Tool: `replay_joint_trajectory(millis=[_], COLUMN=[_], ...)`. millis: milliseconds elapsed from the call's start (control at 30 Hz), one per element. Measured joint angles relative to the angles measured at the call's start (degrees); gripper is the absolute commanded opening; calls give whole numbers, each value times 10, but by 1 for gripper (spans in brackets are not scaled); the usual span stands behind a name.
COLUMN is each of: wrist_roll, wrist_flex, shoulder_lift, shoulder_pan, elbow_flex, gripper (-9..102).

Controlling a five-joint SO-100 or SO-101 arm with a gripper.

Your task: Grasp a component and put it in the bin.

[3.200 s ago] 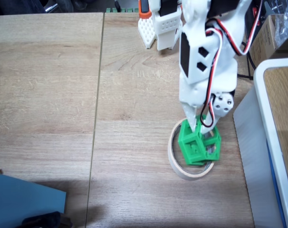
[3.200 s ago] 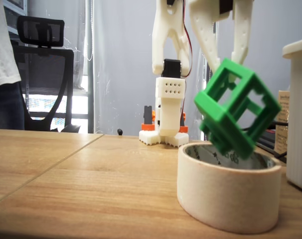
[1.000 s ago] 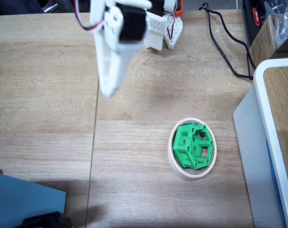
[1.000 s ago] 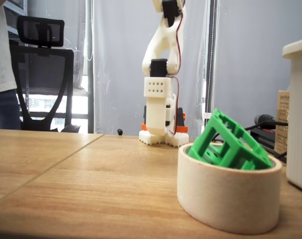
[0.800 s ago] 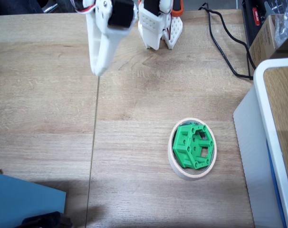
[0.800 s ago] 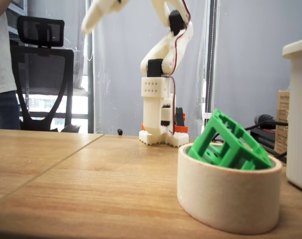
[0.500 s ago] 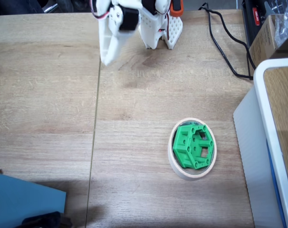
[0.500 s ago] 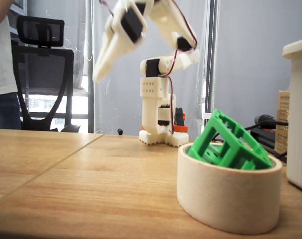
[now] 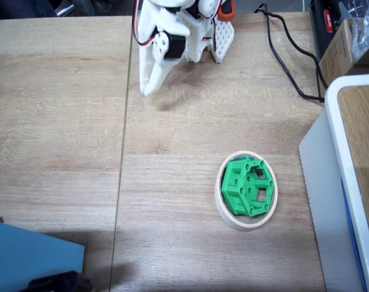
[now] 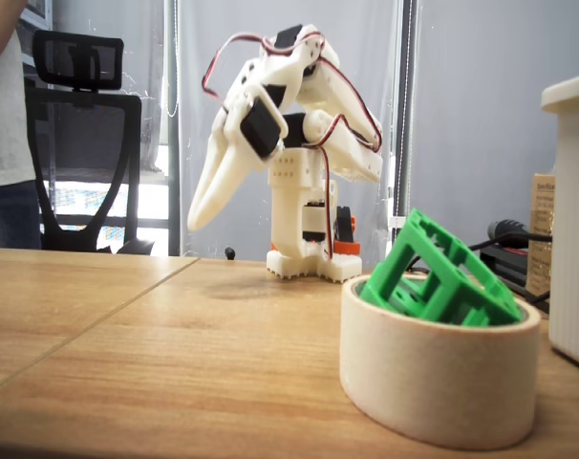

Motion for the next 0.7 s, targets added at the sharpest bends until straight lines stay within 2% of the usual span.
replay_joint_trajectory(millis=[467, 700], wrist_roll=[0, 0], wrist_flex=[3, 72], shoulder_lift=[9, 9], shoulder_pan=[34, 33], elbow_flex=[50, 50], gripper=[0, 0])
